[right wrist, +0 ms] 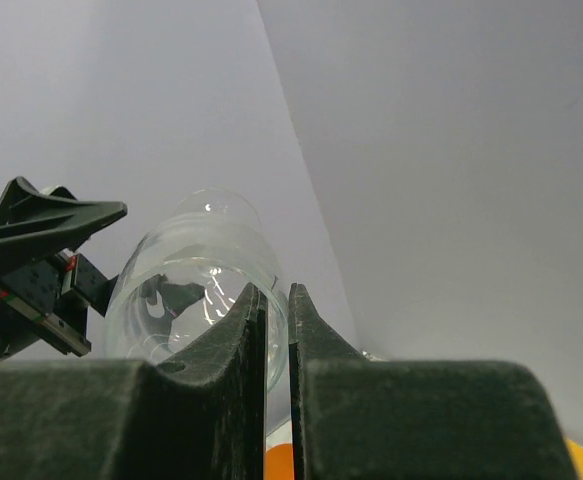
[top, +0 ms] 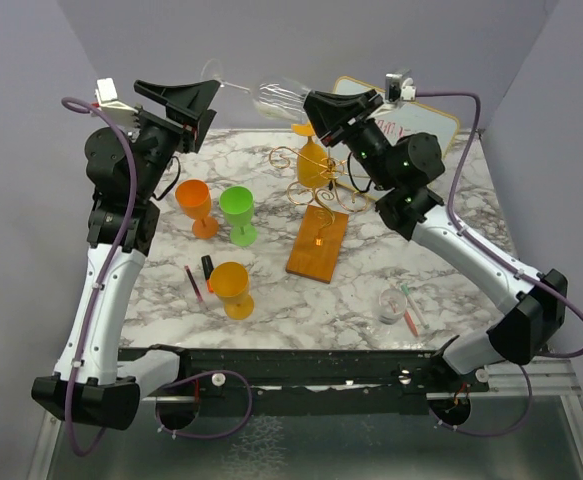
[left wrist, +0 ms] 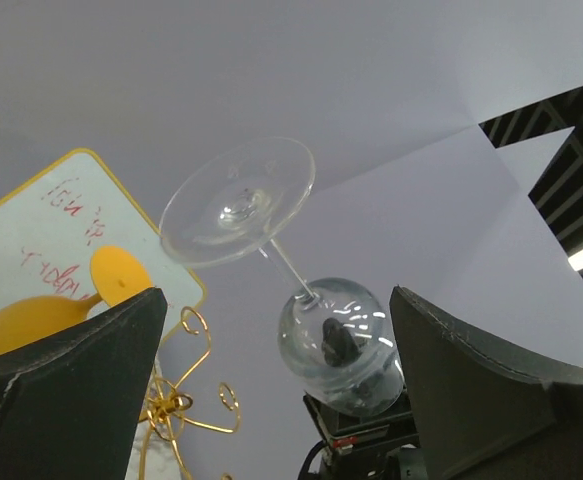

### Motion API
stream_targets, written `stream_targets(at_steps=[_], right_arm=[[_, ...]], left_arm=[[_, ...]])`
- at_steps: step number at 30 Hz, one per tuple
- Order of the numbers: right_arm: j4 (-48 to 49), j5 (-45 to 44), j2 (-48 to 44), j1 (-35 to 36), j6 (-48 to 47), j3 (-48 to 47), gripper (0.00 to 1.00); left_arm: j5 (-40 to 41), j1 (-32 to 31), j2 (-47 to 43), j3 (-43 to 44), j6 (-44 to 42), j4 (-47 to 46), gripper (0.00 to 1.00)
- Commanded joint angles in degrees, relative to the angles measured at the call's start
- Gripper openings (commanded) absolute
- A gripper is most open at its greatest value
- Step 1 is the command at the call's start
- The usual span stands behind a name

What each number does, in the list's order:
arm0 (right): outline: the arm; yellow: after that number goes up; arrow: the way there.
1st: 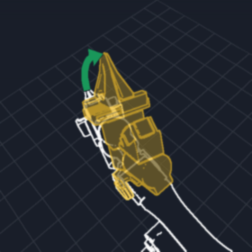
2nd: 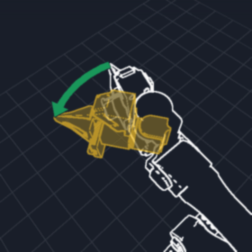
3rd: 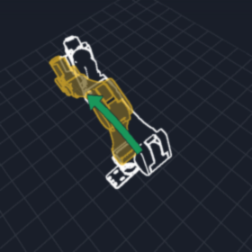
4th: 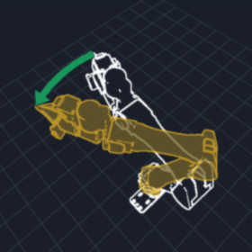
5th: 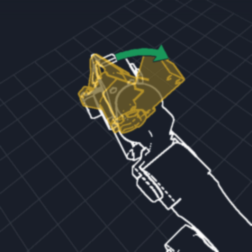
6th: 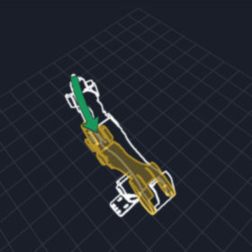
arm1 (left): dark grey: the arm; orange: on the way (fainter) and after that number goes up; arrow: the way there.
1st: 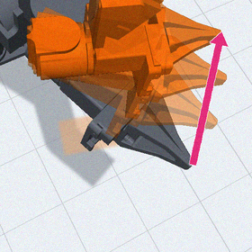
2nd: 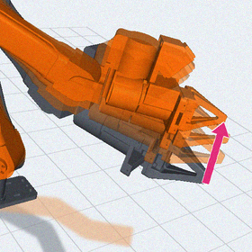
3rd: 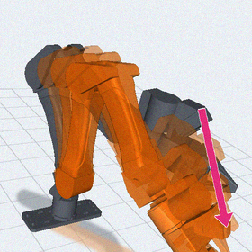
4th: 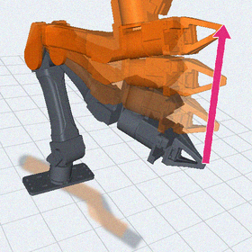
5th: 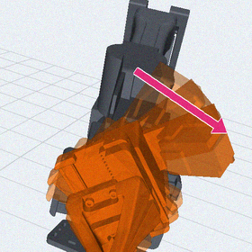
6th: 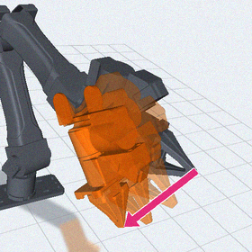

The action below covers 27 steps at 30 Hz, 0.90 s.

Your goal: Place the wine glass upside down on the wine glass rack

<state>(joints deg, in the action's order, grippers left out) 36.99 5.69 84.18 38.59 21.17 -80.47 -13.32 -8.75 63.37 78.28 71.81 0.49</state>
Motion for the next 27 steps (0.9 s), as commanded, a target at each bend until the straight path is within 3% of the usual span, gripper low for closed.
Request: stream_targets(at_steps=[1, 11, 18, 27], right_arm=[[5.3, -3.1, 1.6, 2.8, -5.2, -2.7, 0.01], [7.1, -7.8, 4.9, 8.4, -12.0, -4.5, 0.01], [9.7, -6.9, 4.9, 9.9, -12.1, -3.0, 0.01], [9.9, -6.4, 6.0, 10.8, -10.5, -2.5, 0.01]], left_arm=[[0.4, -0.1, 1.6, 1.5, 7.1, -2.9, 0.91], [6.1, -1.0, 0.3, -2.3, 8.5, -4.0, 0.62], [4.5, -1.0, 1.3, -4.6, 12.6, -10.0, 0.50], [3.4, -1.1, 1.5, -6.2, 14.1, -13.4, 0.22]])
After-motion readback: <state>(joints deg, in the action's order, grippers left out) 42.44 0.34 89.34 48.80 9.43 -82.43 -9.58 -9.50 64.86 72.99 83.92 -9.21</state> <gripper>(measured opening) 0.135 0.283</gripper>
